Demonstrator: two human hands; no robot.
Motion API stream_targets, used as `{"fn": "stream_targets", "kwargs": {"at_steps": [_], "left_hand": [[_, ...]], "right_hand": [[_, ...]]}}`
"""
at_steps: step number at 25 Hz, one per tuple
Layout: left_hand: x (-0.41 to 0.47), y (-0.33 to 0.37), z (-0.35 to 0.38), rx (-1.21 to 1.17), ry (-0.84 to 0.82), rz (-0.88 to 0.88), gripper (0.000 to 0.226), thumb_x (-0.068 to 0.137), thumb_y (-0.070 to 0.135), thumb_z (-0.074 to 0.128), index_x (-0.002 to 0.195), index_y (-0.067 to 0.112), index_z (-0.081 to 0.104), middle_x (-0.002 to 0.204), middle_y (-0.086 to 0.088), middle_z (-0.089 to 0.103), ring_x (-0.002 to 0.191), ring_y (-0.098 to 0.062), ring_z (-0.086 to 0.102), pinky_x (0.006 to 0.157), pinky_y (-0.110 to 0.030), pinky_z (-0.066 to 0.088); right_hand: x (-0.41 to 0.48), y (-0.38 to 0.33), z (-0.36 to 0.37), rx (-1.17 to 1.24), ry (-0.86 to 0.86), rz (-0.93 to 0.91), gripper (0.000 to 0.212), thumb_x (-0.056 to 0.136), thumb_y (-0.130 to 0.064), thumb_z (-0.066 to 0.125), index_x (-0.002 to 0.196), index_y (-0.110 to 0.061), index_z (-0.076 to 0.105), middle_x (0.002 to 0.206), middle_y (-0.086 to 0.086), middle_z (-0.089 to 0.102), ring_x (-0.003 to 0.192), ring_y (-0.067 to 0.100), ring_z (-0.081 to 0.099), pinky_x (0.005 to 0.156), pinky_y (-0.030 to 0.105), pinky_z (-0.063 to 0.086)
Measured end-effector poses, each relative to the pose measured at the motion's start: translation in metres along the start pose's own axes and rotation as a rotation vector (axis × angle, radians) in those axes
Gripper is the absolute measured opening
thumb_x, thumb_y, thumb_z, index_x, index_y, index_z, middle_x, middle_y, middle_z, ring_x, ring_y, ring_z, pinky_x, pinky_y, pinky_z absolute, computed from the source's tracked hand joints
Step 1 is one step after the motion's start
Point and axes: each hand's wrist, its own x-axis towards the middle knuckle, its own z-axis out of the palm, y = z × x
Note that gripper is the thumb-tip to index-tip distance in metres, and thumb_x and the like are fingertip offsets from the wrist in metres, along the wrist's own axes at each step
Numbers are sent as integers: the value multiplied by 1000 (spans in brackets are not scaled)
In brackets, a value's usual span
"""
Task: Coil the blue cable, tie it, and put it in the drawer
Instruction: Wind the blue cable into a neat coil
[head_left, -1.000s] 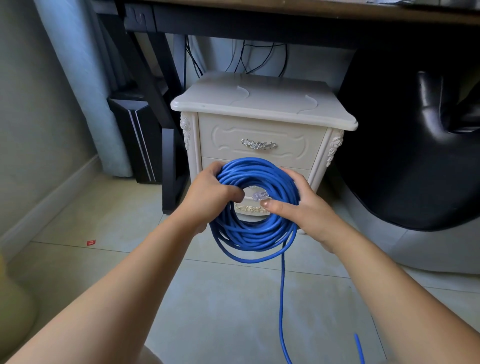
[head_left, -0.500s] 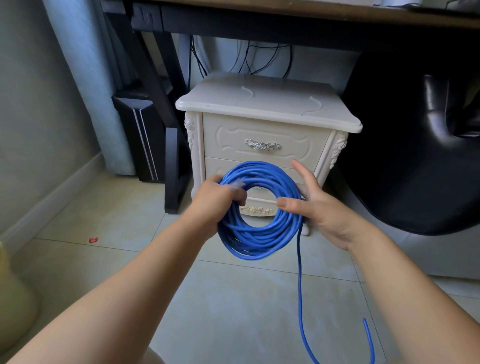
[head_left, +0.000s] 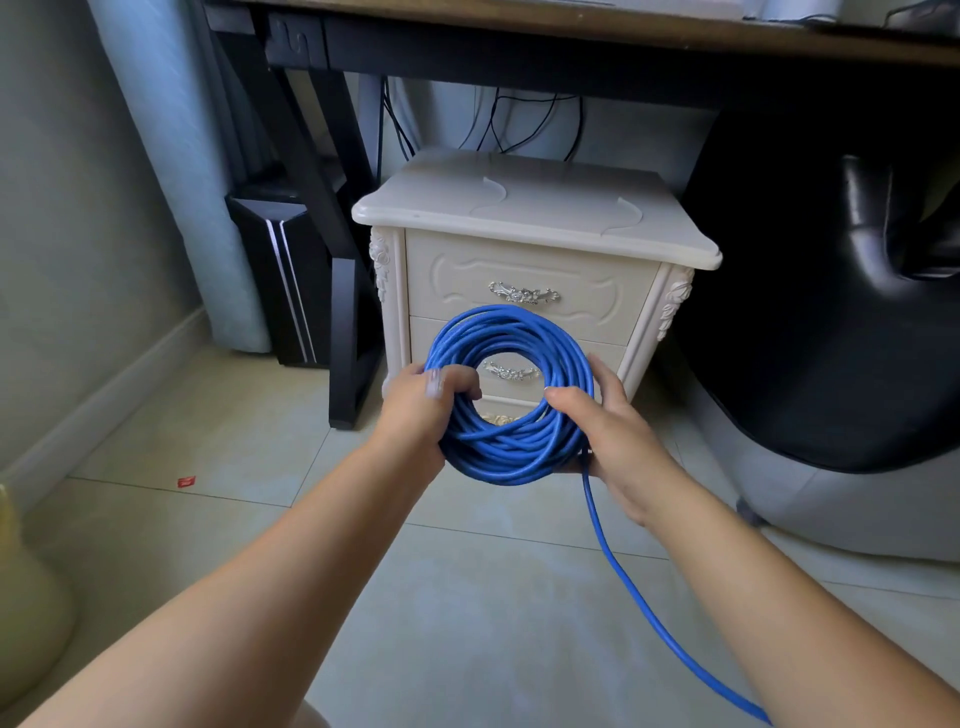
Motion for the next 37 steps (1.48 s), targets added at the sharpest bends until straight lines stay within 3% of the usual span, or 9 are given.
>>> {"fn": "stream_targets", "kwargs": {"at_steps": [3, 7, 10, 15, 19, 23, 28, 31, 37], "left_hand": [[-2, -3, 2, 44, -39, -11, 34, 55, 9, 63, 88, 10, 56, 71, -8, 49, 66, -28, 50, 62, -36, 42], [-5, -8, 4, 100, -171, 5, 39, 78, 3, 70, 113, 12, 55, 77, -1, 58, 64, -17, 57, 61, -29, 47], [-3, -4, -7, 209, -447, -14, 72, 68, 7, 83, 131, 13, 48, 98, -4, 68, 89, -18, 70, 82, -36, 56], [6, 27, -40, 445, -784, -25, 98, 59, 20, 80, 144, 41, 34, 133, 0, 60, 121, -18, 58, 108, -49, 36], [-3, 24, -17, 570, -494, 289, 123, 59, 27, 94, 153, 42, 15, 147, 15, 35, 115, 14, 51, 96, -17, 42], [-2, 21, -12, 862, -367, 582, 108, 69, 20, 85, 150, 47, 19, 131, 15, 49, 103, 2, 61, 85, -12, 47], [-1, 18, -8, 750, -225, 522, 53, 66, 19, 80, 114, 28, 59, 91, 8, 70, 76, -9, 67, 72, -31, 55], [-2, 16, -6, 591, -190, 419, 48, 57, 21, 76, 103, 20, 63, 87, -7, 70, 73, -26, 66, 71, -41, 55], [-3, 17, -7, 360, -28, 303, 26, 68, 12, 77, 88, 16, 61, 69, 0, 58, 61, -15, 55, 58, -30, 44]], "right_hand": [[5, 5, 7, 50, 107, 7, 29, 86, -32, 65, 114, -27, 57, 94, 3, 69, 79, 18, 71, 72, 38, 60], [11, 6, 3, 172, 160, 49, 26, 80, -24, 76, 102, -22, 62, 81, 2, 68, 76, 23, 70, 71, 38, 58], [15, 3, -5, 199, 247, -2, 22, 80, -8, 71, 98, -17, 62, 71, 2, 62, 72, 28, 71, 65, 36, 56], [18, -5, -10, 71, 255, -146, 29, 76, -9, 71, 99, -25, 62, 79, -1, 67, 74, 25, 74, 67, 38, 59], [15, -5, -4, -206, 258, -292, 45, 69, -11, 73, 107, -32, 60, 85, -11, 69, 76, 9, 66, 69, 28, 53], [8, -8, 7, -348, 155, -377, 52, 68, -14, 74, 110, -39, 57, 93, -16, 69, 82, 4, 66, 72, 24, 55], [6, -12, 6, -294, 135, -406, 48, 72, -13, 77, 109, -37, 58, 94, -16, 68, 84, 1, 65, 70, 18, 53], [7, -13, 4, -226, 65, -341, 50, 75, -24, 81, 117, -35, 57, 102, -17, 68, 90, -4, 65, 74, 13, 52], [10, -3, 0, -9, -58, -190, 76, 73, -27, 84, 138, -38, 45, 118, -14, 67, 107, 6, 66, 97, 34, 51]]}}
